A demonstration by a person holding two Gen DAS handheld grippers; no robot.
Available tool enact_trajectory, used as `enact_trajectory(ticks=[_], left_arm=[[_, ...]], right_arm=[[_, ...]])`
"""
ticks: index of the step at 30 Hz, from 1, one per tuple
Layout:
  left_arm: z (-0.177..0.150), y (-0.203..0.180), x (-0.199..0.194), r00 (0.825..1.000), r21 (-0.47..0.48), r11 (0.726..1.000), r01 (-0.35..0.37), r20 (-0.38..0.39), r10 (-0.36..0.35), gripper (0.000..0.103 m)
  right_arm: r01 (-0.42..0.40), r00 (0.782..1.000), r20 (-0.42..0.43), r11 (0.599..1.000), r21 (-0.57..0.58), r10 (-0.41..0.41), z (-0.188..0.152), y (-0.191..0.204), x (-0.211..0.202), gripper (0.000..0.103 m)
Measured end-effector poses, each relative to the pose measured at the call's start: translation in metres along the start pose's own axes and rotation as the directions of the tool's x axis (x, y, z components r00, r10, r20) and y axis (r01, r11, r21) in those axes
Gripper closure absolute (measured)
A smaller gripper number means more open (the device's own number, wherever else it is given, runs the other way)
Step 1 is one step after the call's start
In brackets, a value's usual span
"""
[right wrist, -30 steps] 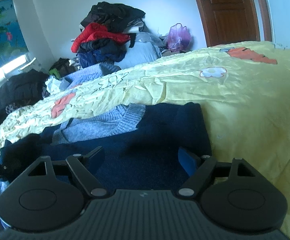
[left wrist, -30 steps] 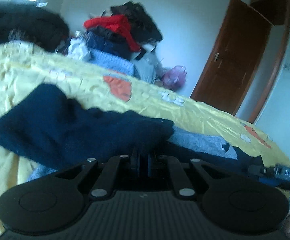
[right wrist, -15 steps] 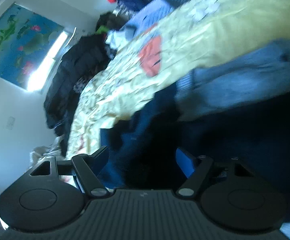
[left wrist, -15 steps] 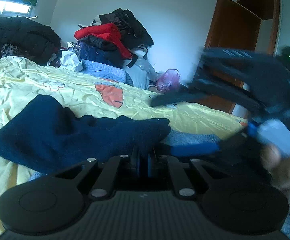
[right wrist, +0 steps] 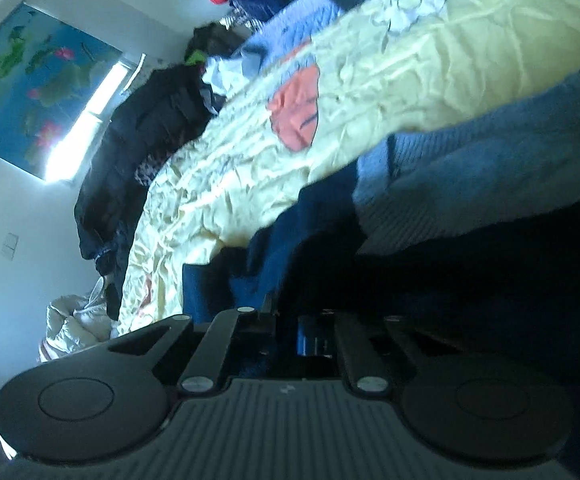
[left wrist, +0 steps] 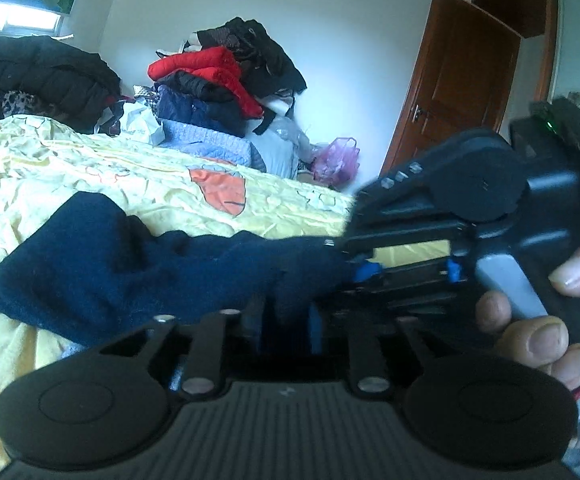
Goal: Fold small clothes
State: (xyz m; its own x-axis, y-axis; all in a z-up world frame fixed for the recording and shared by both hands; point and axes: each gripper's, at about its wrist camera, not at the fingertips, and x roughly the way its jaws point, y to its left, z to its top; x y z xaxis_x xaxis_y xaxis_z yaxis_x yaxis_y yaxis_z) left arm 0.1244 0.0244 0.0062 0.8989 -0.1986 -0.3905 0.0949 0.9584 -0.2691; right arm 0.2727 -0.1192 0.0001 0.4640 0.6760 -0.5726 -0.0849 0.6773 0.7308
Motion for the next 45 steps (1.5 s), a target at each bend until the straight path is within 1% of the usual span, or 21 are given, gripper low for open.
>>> enact_trajectory(ticks=[1,2,3,4,8,10,13,15,16,17,19,22,23,25,27,28,30,31,34,39,45], left_arm=[[0.000,0.001,-0.001,1.000,-0.005,1.000,0.001,0.006,0.000,0.057],[0.000,0.002,-0.003,1.000,-0.011,1.000,0.005,0.017,-0.005,0.049],[0.000,0.002,-0.005,1.000,-0.013,1.000,0.009,0.028,-0.008,0.034],[0.000,0.002,-0.007,0.999,-0.013,1.000,0.012,0.043,-0.011,0.025],[0.000,0.001,-0.010,0.997,-0.001,1.000,0.016,0.072,-0.016,0.024],[0.000,0.002,-0.011,0.997,-0.009,1.000,0.012,0.080,-0.011,0.023],[0.001,0.003,-0.011,0.996,-0.017,1.000,0.008,0.087,-0.007,0.023],[0.002,0.008,-0.013,0.995,-0.045,0.999,0.007,0.102,-0.002,0.023],[0.001,0.012,-0.015,0.994,-0.071,0.997,0.001,0.109,0.006,0.023],[0.002,0.017,-0.014,0.994,-0.104,0.995,-0.005,0.109,0.017,0.023],[0.004,0.027,-0.012,0.996,-0.172,0.985,-0.005,0.092,0.021,0.023],[0.005,0.041,-0.009,0.996,-0.258,0.966,-0.008,0.079,0.030,0.023],[0.004,0.044,-0.010,0.996,-0.275,0.961,-0.011,0.082,0.035,0.023],[0.004,0.046,-0.010,0.995,-0.287,0.958,-0.019,0.090,0.047,0.022],[0.004,0.046,-0.012,0.993,-0.285,0.958,-0.030,0.101,0.061,0.021],[0.004,0.046,-0.013,0.992,-0.286,0.958,-0.034,0.106,0.067,0.021],[0.003,0.048,-0.015,0.992,-0.296,0.954,-0.040,0.105,0.074,0.019],[0.003,0.049,-0.014,0.992,-0.300,0.953,-0.043,0.104,0.077,0.019],[0.003,0.050,-0.015,0.991,-0.307,0.951,-0.046,0.109,0.083,0.019],[0.003,0.047,-0.016,0.989,-0.289,0.956,-0.044,0.120,0.082,0.019],[0.003,0.041,-0.016,0.990,-0.243,0.969,-0.037,0.122,0.069,0.019]], right_arm=[[0.005,1.000,0.010,1.000,-0.009,-0.005,0.002,-0.002,-0.004,0.086],[0.011,1.000,0.020,1.000,-0.014,-0.010,0.004,-0.004,-0.007,0.087],[0.011,1.000,0.029,1.000,-0.013,-0.011,0.006,-0.007,-0.011,0.088],[0.008,0.999,0.034,1.000,-0.012,-0.008,0.007,-0.010,-0.014,0.088],[0.012,0.998,0.060,1.000,-0.025,-0.010,0.009,-0.018,-0.029,0.090],[0.009,0.998,0.067,1.000,-0.013,-0.008,0.010,-0.025,-0.035,0.095],[0.006,0.999,0.037,1.000,0.016,-0.007,0.007,-0.036,-0.033,0.095],[-0.002,1.000,0.022,0.999,0.035,0.002,0.004,-0.040,-0.031,0.084],[-0.005,1.000,0.012,0.999,0.048,0.004,0.004,-0.041,-0.029,0.072],[-0.010,1.000,0.002,0.998,0.054,0.010,0.002,-0.041,-0.028,0.053],[-0.028,1.000,0.008,0.999,0.037,0.028,0.000,-0.038,-0.029,0.040],[-0.019,1.000,-0.022,0.999,0.046,0.020,0.000,-0.036,-0.023,0.040],[-0.033,0.999,-0.024,0.998,0.055,0.034,-0.001,-0.036,-0.022,0.040],[-0.061,0.997,-0.042,0.996,0.062,0.063,-0.002,-0.033,-0.018,0.040],[-0.066,0.995,-0.066,0.996,0.065,0.070,-0.005,-0.028,-0.009,0.040],[-0.062,0.995,-0.073,0.996,0.059,0.066,-0.008,-0.025,-0.004,0.041],[-0.044,0.997,-0.068,0.998,0.050,0.047,-0.010,-0.022,0.001,0.066],[-0.039,0.997,-0.064,0.998,0.057,0.043,-0.011,-0.022,0.002,0.087],[-0.029,0.999,-0.017,1.000,0.000,0.029,-0.012,-0.016,-0.006,0.088],[-0.043,0.998,0.052,0.998,-0.041,0.045,0.002,-0.018,-0.040,0.088],[0.048,0.993,0.110,0.998,-0.037,-0.044,0.015,-0.051,-0.094,0.088]])
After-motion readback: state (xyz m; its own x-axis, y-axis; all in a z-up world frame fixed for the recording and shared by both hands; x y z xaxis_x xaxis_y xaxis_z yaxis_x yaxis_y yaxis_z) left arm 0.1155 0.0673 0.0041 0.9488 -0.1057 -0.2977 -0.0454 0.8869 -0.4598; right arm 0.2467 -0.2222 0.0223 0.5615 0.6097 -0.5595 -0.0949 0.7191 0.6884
